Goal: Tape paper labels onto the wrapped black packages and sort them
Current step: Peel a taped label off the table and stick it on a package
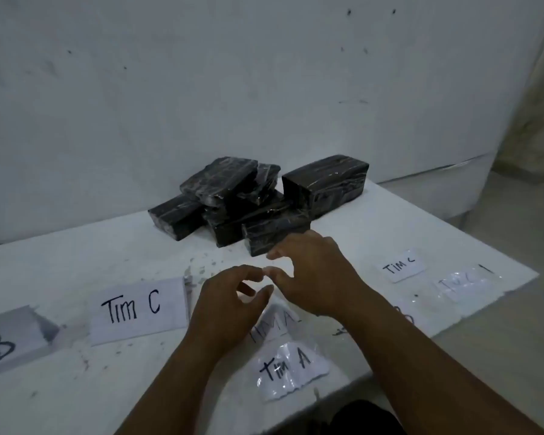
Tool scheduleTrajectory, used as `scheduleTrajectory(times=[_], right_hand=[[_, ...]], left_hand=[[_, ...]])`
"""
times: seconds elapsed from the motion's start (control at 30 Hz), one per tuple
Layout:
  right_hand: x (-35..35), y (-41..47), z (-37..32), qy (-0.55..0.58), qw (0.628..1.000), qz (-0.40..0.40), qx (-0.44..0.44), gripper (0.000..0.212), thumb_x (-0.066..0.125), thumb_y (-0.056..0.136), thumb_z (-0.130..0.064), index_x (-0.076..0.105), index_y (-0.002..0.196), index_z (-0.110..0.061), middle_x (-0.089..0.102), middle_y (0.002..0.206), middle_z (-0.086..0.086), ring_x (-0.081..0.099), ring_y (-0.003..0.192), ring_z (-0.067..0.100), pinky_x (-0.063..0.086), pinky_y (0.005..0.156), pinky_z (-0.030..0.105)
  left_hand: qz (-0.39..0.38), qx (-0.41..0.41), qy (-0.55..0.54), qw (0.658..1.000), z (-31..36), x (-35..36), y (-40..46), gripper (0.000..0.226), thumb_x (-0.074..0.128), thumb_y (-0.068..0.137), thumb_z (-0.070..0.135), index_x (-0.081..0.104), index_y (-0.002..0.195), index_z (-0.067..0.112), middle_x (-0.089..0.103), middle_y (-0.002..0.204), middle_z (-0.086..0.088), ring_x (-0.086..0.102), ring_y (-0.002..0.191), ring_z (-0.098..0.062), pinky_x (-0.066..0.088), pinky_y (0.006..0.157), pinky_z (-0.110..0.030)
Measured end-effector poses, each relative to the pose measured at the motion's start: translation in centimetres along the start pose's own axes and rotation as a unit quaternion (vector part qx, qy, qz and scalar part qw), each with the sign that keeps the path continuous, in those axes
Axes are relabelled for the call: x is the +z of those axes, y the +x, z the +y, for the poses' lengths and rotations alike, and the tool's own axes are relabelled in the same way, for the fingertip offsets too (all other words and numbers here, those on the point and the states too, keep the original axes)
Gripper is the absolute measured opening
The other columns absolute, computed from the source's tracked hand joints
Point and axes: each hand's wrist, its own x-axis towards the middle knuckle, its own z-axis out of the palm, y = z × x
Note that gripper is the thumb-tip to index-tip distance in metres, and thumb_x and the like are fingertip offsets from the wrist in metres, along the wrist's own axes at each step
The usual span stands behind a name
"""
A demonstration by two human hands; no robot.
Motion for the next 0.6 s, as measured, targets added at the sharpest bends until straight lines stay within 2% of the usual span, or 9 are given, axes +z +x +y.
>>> scheduleTrajectory(times=[0.07, 0.17, 0.37, 0.5, 0.6], right_hand=[[0.8, 0.3, 0.4, -0.002, 1.0, -0.024, 0.005, 0.036, 0.058, 0.096, -0.052, 0.067, 0.126, -0.033, 0.063, 0.134, -0.014, 0.05, 0.129, 0.013, 0.031, 0.11, 0.038], [2.2, 0.1, 1.2, -0.007, 0.998, -0.068, 0.015, 0.039, 0.056, 0.096, -0.055, 0.065, 0.129, -0.035, 0.062, 0.135, -0.015, 0.049, 0.13, 0.013, 0.03, 0.112, 0.041], [2.9, -0.5, 1.4, -0.056, 0.984, -0.17, 0.002, 0.052, 0.053, 0.092, -0.064, 0.058, 0.136, -0.037, 0.053, 0.142, -0.012, 0.042, 0.133, 0.016, 0.019, 0.115, 0.046], [2.8, -0.9, 1.6, -0.061, 0.979, -0.197, -0.003, 0.064, 0.059, 0.084, -0.07, 0.054, 0.139, -0.037, 0.046, 0.145, -0.012, 0.037, 0.138, 0.016, 0.011, 0.12, 0.05], [2.7, -0.9, 1.6, -0.062, 0.976, -0.207, -0.004, 0.063, 0.064, 0.082, -0.069, 0.056, 0.137, -0.038, 0.047, 0.144, -0.012, 0.037, 0.138, 0.016, 0.008, 0.121, 0.051]], left_hand=[[0.013, -0.006, -0.009, 1.0, -0.4, 0.5, 0.3, 0.028, 0.074, 0.087, 0.042, 0.072, 0.113, 0.032, 0.07, 0.107, 0.021, 0.066, 0.085, 0.004, 0.059, 0.077, -0.025], [0.022, -0.006, -0.009, 1.0, -1.2, 1.1, 0.0, 0.026, 0.075, 0.088, 0.038, 0.073, 0.113, 0.031, 0.071, 0.104, 0.021, 0.064, 0.081, 0.002, 0.051, 0.068, -0.014], [0.031, -0.017, 0.026, 0.999, -2.1, 0.7, -0.7, 0.013, 0.072, 0.092, 0.027, 0.077, 0.104, 0.025, 0.062, 0.082, 0.023, 0.054, 0.072, 0.004, 0.039, 0.069, -0.013], [0.015, -0.018, 0.047, 0.999, -2.3, 0.6, -1.2, 0.015, 0.072, 0.091, 0.035, 0.075, 0.104, 0.028, 0.067, 0.092, 0.018, 0.054, 0.075, 0.005, 0.038, 0.069, -0.01], [0.001, -0.017, 0.057, 0.998, -2.8, 0.6, -1.2, 0.02, 0.071, 0.089, 0.043, 0.074, 0.103, 0.03, 0.067, 0.099, 0.018, 0.058, 0.088, 0.002, 0.049, 0.078, -0.017]])
